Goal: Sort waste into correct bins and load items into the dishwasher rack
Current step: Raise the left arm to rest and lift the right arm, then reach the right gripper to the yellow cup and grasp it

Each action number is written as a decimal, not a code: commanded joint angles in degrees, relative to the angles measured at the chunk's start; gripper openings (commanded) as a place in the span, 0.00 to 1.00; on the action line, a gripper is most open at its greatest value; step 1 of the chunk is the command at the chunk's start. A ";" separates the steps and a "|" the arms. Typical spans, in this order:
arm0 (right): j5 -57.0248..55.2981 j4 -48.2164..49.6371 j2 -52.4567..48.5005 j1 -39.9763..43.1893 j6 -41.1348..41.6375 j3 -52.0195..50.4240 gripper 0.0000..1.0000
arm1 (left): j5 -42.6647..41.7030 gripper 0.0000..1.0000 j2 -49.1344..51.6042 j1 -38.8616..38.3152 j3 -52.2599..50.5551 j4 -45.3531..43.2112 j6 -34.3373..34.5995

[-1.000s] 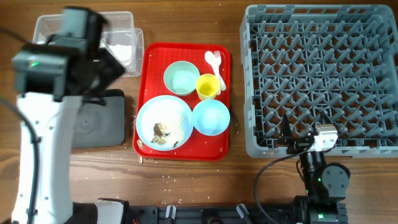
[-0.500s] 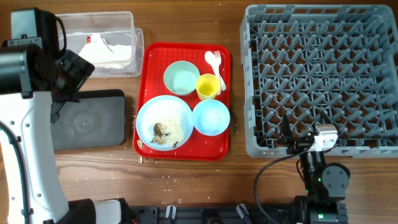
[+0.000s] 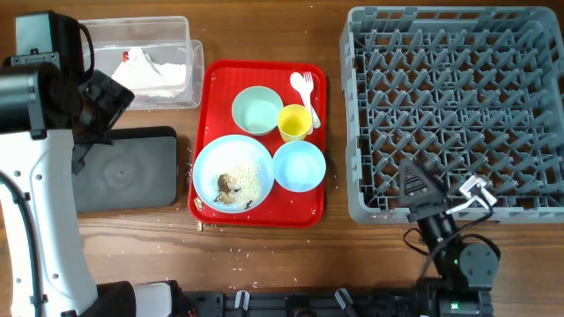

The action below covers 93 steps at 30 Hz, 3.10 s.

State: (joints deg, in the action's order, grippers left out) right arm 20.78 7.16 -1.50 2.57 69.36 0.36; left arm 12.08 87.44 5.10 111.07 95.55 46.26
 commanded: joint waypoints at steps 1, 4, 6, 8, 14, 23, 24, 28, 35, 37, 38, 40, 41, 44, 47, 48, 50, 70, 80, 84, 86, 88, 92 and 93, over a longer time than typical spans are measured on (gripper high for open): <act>3.58 1.73 0.11 0.31 30.95 -0.07 1.00 | -0.26 1.00 -0.02 0.39 0.26 -0.13 0.90; 3.87 15.28 0.11 0.31 26.29 -0.04 1.00 | -0.26 1.00 -0.02 0.39 0.26 -0.13 0.90; 1.27 21.86 0.09 0.31 24.87 0.09 1.00 | -0.26 1.00 -0.02 0.39 0.26 -0.13 0.90; -1.51 22.27 0.09 0.31 24.57 1.18 1.00 | -0.26 1.00 -0.02 0.39 0.26 -0.13 0.90; -2.21 22.62 -4.35 0.31 16.46 5.53 1.00 | -0.26 1.00 -0.02 0.39 0.26 -0.13 0.90; 16.61 15.85 -27.93 0.28 -13.40 27.76 1.00 | -0.26 1.00 -0.02 0.39 0.26 -0.13 0.90; 18.91 14.03 -30.86 0.28 -15.45 30.05 1.00 | -0.26 1.00 -0.02 0.39 0.26 -0.13 0.90; 26.14 3.80 -45.46 0.20 -21.68 40.68 0.99 | -0.26 1.00 -0.02 0.39 0.26 -0.13 0.92; 29.49 -0.39 -61.37 -10.78 -29.31 52.89 1.00 | -0.26 1.00 -0.02 0.39 0.26 -0.13 0.90; 20.35 -6.08 -62.47 -15.80 -34.38 54.86 0.99 | -0.26 1.00 -0.02 0.39 0.26 -0.13 0.90; 12.81 -10.60 -62.75 -18.82 -37.59 56.13 0.99 | -0.26 1.00 -0.02 0.39 0.26 -0.13 0.90; -1.22 -18.49 -63.17 -24.26 -41.35 58.84 0.99 | -0.26 1.00 -0.02 0.39 0.26 -0.13 0.90; -7.17 -22.18 -63.28 -27.02 -42.47 60.43 1.00 | -0.26 1.00 -0.02 0.39 0.26 -0.13 0.90; -19.98 -32.48 -64.76 -33.90 -44.44 66.73 1.00 | -0.28 1.00 -0.02 0.39 0.26 -0.13 0.90; -21.62 -40.13 -68.06 -36.02 -45.90 73.07 1.00 | -0.26 1.00 -0.02 0.39 0.26 -0.13 0.92; -21.77 -42.77 -69.79 -36.04 -46.51 75.28 0.99 | -0.26 1.00 -0.02 0.39 0.26 -0.13 0.90; -23.54 -48.96 -74.44 -36.04 -47.01 80.11 0.99 | -0.26 1.00 -0.02 0.39 0.26 -0.13 0.92; -18.12 -54.42 -94.36 -36.04 -45.40 87.62 1.00 | -0.28 1.00 0.00 0.39 0.26 -0.13 0.90; -17.40 -54.75 -104.69 -36.15 -51.65 87.65 1.00 | -0.26 1.00 -0.02 0.39 0.26 -0.13 0.90; -19.26 -53.66 -104.69 -36.35 -51.63 87.62 0.81 | -0.26 1.00 -0.02 0.39 0.26 -0.13 0.90; -20.09 -52.46 -104.85 -37.00 -52.09 87.27 0.79 | -0.26 1.00 -0.02 0.39 0.26 -0.13 0.90; -22.36 -51.06 -105.48 -37.90 -51.34 86.95 0.68 | -0.26 1.00 -0.02 0.39 0.26 -0.13 0.90; -26.25 -47.87 -106.03 -40.30 -51.34 86.95 0.64 | -0.26 1.00 -0.02 0.39 0.26 -0.13 0.90; -27.43 -47.32 -106.05 -40.87 -51.28 86.95 0.63 | -0.26 1.00 -0.02 0.39 0.26 -0.13 0.90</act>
State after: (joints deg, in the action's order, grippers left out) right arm -1.98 -41.41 -106.04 -36.64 18.09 87.13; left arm 11.92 87.46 5.10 111.07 95.37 46.26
